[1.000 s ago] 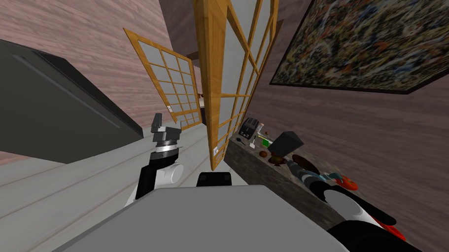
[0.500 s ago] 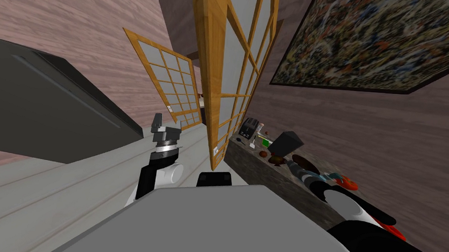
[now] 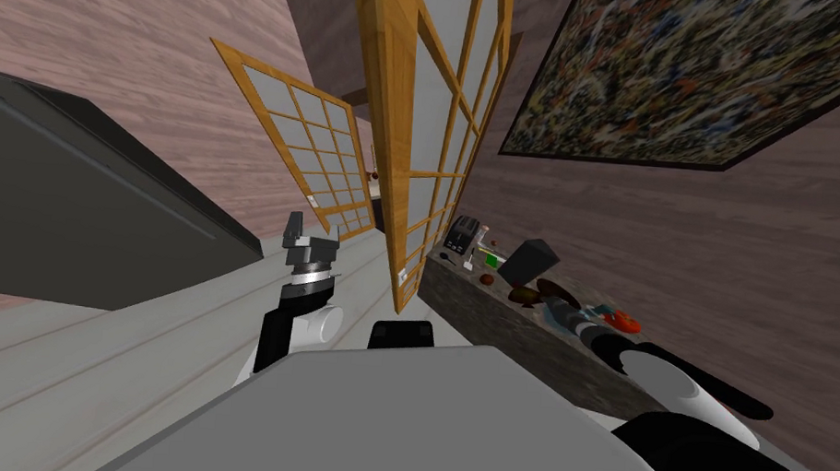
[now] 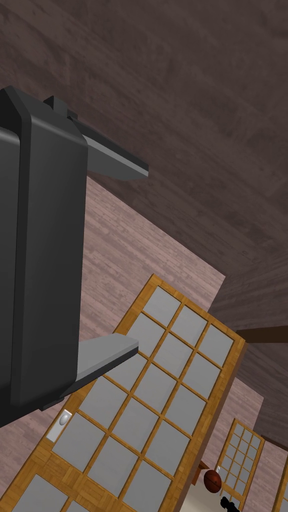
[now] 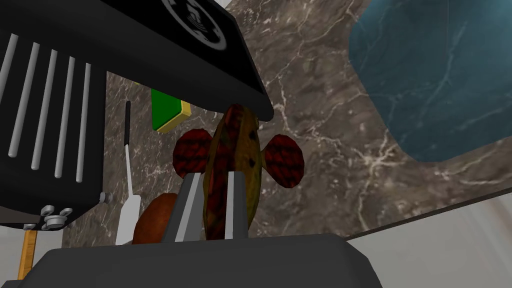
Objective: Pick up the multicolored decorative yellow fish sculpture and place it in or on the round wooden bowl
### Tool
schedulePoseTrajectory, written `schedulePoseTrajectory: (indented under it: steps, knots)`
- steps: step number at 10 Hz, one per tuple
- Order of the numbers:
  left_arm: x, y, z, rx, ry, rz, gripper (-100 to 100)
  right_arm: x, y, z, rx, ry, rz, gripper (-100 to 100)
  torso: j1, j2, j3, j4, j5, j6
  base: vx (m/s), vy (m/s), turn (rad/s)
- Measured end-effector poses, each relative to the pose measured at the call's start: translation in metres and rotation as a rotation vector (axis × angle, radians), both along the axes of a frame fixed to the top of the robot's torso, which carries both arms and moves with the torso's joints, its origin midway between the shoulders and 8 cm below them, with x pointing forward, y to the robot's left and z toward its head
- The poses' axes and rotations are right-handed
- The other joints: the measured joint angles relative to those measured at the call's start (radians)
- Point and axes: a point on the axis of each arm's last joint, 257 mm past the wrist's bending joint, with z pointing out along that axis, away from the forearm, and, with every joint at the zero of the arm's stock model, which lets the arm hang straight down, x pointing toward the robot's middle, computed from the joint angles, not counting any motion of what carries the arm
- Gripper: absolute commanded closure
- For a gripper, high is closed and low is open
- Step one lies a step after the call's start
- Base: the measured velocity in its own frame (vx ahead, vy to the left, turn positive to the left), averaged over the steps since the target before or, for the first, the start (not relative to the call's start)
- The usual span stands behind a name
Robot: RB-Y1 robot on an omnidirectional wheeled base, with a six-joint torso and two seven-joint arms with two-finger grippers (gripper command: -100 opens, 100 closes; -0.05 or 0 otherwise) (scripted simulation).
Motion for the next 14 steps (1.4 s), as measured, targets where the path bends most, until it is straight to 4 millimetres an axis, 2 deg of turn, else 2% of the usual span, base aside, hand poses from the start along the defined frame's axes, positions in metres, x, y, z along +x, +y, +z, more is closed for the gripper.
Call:
schedulePoseTrajectory:
  steps: [5, 7, 9, 14]
  knots:
    - [0.0, 0.0, 0.0, 0.0, 0.0, 0.0, 0, 0.001, -0.024, 0.019, 0.02, -0.007, -0.049, 100, -0.001, 0.0, 0.0, 0.0, 0.0, 0.0, -0.081, -0.006, -0.073]
    - [0.0, 0.0, 0.0, 0.0, 0.0, 0.0, 0, 0.003, -0.04, 0.034, 0.04, -0.021, -0.081, 100, -0.003, 0.004, 0.003, 0.001, 0.001, 0.003, -0.098, -0.033, -0.067]
    - [0.0, 0.0, 0.0, 0.0, 0.0, 0.0, 0, 0.004, -0.047, 0.042, 0.048, -0.019, -0.098, 100, -0.003, 0.003, 0.002, 0.001, 0.001, 0.002, -0.068, -0.034, -0.081]
    - [0.0, 0.0, 0.0, 0.0, 0.0, 0.0, 0, 0.011, -0.078, 0.083, 0.097, -0.056, -0.175, 100, -0.002, 0.004, 0.003, 0.002, 0.002, 0.003, -0.088, -0.043, -0.074]
